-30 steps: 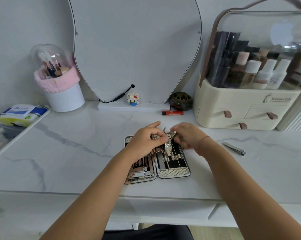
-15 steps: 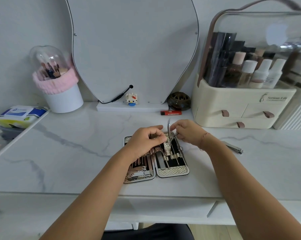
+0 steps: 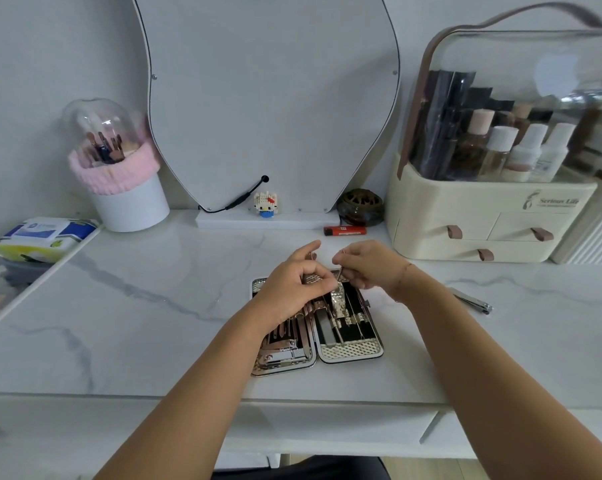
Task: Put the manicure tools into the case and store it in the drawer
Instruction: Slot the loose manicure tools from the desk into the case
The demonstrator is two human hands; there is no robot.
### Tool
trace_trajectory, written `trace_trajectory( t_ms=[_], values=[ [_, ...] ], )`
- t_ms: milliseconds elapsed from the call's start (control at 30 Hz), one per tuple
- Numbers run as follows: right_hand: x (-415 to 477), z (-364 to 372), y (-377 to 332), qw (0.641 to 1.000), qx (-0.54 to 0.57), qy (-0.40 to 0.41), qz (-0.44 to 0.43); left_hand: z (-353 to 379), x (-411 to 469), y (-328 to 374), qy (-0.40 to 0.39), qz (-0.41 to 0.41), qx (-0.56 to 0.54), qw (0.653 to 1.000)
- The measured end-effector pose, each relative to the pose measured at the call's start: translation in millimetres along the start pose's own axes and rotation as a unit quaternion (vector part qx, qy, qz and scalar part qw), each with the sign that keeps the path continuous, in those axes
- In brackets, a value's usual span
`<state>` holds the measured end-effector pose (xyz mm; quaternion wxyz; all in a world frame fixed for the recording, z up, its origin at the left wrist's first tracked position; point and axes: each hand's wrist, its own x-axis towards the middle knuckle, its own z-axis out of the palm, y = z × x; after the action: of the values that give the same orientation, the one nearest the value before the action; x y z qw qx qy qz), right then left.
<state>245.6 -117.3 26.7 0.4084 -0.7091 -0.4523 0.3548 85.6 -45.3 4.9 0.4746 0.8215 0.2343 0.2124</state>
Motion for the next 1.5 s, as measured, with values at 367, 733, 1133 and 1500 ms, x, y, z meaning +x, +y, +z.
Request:
trace_trajectory(
  t_ms=[367, 733, 1133, 1500],
  values=[
    [-2.0, -12.5, 7.3, 0.993, 0.076, -0.063, 0.071, 0.4, -1.3, 1.1, 0.009, -0.016, 0.001, 1.0],
    [-7.7, -2.6, 11.2, 0.997, 0.031, 0.027, 0.059, 1.5, -2.3, 4.1, 0.043, -0.007, 0.058, 0.997],
    [-14.2, 2.0, 16.8, 0.992, -0.1, 0.076, -0.004, 7.6, 4.4, -4.8, 0.049, 0.026, 0.15, 0.987],
    [-35.6, 5.3, 15.3, 0.986, -0.134, 0.08, -0.055, -16.1, -11.8, 0.7, 0.07, 0.017, 0.098, 0.993]
  ],
)
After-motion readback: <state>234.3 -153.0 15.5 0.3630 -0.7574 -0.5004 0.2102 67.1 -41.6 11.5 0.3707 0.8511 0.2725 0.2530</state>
